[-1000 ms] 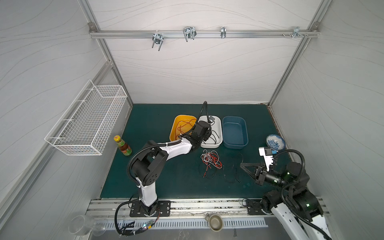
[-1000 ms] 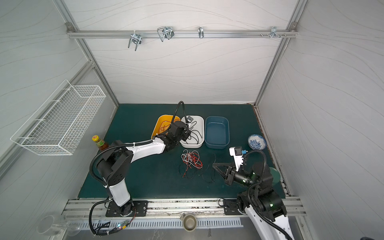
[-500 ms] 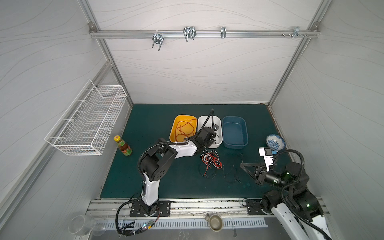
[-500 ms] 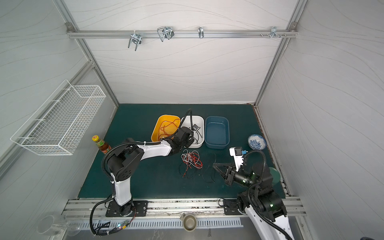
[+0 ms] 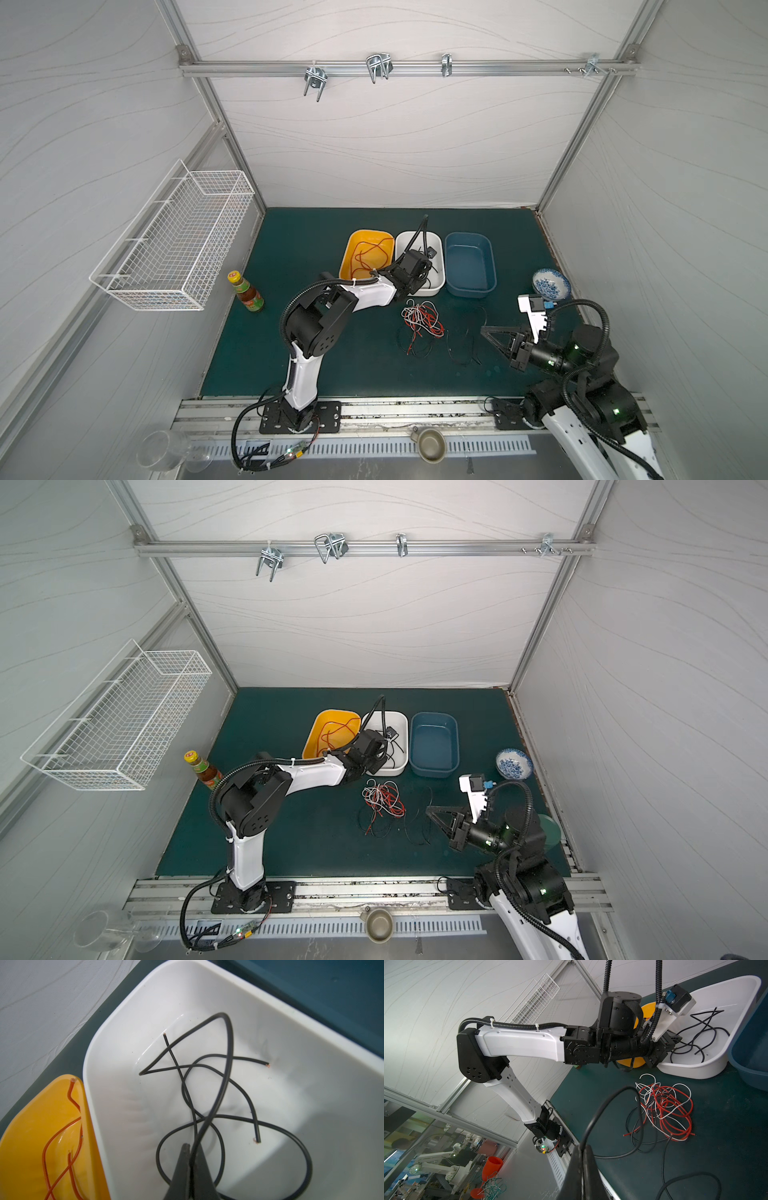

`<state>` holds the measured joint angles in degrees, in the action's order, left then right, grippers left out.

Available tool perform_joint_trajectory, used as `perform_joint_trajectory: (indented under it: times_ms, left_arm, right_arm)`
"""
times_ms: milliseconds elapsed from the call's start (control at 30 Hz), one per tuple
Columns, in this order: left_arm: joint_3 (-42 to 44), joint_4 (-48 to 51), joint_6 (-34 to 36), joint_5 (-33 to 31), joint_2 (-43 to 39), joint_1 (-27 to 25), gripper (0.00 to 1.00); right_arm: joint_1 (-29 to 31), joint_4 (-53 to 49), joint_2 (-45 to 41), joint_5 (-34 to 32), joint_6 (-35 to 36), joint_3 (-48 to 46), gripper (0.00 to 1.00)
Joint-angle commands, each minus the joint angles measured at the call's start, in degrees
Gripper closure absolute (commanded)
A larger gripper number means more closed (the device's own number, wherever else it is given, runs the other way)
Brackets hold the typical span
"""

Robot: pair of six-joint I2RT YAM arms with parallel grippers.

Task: Untangle the cables
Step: 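Lower the black wire into the white tub and open the left gripper, then draw the left gripper back beside the wire pile while the right arm rises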

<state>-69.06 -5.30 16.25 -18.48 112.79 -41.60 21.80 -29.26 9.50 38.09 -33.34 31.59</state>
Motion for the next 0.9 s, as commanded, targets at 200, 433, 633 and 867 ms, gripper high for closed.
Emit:
perform_joint_trajectory:
  times_ms: [200,433,633,867]
  left_arm:
    - [-3.6,1.0,-0.3,0.4,-1.9,0.2,0.87]
    - [-3.4,0.8,0.5,0.2,-3.4,0.2,0.71]
    - [-3.6,0.8,1.3,-0.6,-5.5,0.2,0.68]
    - [-2.9,1.1,1.7,-1.0,-9.0,0.2,0.62]
  right_arm:
    - [0.5,-0.2,-0.7,-0.2,1.1,0.7,1.00]
    - [0.7,-0.3,-0.4,-0.1,1.3,1.0,1.00]
    - [0.7,-0.4,0.2,-0.3,1.4,1.2,1.00]
    - [0.7,-0.4,1.0,-0.2,1.6,1.5,1.00]
